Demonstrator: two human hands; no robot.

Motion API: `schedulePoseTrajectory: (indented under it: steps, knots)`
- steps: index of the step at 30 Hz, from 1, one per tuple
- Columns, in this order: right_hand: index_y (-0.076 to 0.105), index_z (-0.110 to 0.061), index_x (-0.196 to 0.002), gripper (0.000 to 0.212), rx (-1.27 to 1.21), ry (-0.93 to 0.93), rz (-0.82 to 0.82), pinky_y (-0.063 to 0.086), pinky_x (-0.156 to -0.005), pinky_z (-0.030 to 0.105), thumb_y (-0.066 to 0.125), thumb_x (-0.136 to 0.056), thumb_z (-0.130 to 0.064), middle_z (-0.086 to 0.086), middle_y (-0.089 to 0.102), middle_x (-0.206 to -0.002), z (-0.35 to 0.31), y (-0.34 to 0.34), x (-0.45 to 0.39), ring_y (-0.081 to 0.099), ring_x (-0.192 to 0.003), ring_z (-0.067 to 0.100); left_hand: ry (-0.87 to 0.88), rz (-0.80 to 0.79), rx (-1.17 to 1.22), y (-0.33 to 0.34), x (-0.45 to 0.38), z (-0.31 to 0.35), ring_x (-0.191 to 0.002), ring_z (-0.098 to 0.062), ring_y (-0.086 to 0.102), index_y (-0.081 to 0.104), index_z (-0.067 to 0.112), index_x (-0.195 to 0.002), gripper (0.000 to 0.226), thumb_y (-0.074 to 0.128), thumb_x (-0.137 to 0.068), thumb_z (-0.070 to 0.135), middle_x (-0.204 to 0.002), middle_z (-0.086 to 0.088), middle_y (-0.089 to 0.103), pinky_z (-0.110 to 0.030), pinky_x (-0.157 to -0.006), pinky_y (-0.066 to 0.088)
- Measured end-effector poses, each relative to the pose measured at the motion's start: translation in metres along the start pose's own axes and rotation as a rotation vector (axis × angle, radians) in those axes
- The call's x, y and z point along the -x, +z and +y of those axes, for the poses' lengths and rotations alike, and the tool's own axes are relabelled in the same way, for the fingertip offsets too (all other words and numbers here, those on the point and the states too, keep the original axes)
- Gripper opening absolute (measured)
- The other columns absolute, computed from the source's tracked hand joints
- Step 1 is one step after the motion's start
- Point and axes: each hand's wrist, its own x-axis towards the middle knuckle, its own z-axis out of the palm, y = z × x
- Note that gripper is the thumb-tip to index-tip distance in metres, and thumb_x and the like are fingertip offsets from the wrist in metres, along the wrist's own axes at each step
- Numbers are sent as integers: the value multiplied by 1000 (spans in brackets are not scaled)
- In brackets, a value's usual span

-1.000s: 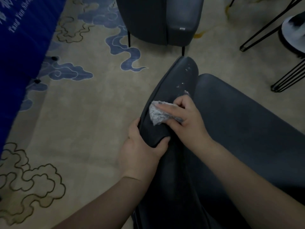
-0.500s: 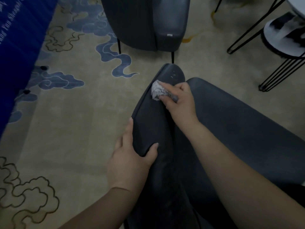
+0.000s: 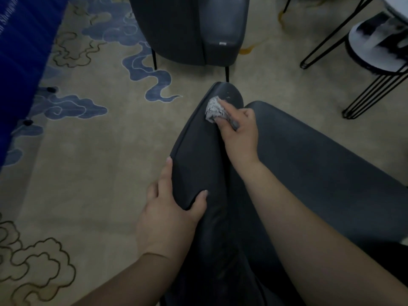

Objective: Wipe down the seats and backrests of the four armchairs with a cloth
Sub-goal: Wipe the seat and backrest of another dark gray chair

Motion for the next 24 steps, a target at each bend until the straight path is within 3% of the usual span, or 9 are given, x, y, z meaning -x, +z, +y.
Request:
schedulePoseTrajectory:
  steps: [5,12,17,21,24]
  knots:
    - [62,-33,-121,43,12,-101,-70,34,-89,4,67,-82,-15,-10,36,-92,6,-4,48,44,-84,-6,4,-8,-8,0,-1,0,-104,-22,60,4,50,-145,91,53,-71,73,-135,7,46,-26,-71,36]
    - [60,-35,-124,38,56,38,35,33,-85,-2,63,-88,-22,-3,40,-100,3,0,-29,48,-84,-6,13,-5,16,2,-1,-2,-108,-22,57,4,51,-144,89,54,-73,72,-136,7,44,-27,-76,37]
    - [57,-45,-121,43,16,-24,-14,36,-85,3,65,-86,-21,-2,38,-96,8,-3,41,45,-80,-5,31,5,0,1,0,-1,-107,-21,58,5,50,-145,89,52,-73,73,-134,6,46,-26,-74,35]
    - [60,-34,-124,42,93,-66,-50,34,-86,2,64,-86,-16,-3,37,-96,10,-3,12,44,-81,-4,16,6,-27,0,-1,-1,-105,-21,59,3,51,-144,89,49,-71,75,-135,8,46,-27,-71,34]
    - [61,-26,-126,38,47,18,-2,41,-78,3,61,-89,-19,10,53,-113,4,3,-45,56,-93,7,11,4,-17,-1,-2,0,-104,-20,59,0,52,-143,89,48,-72,75,-134,9,44,-27,-70,36]
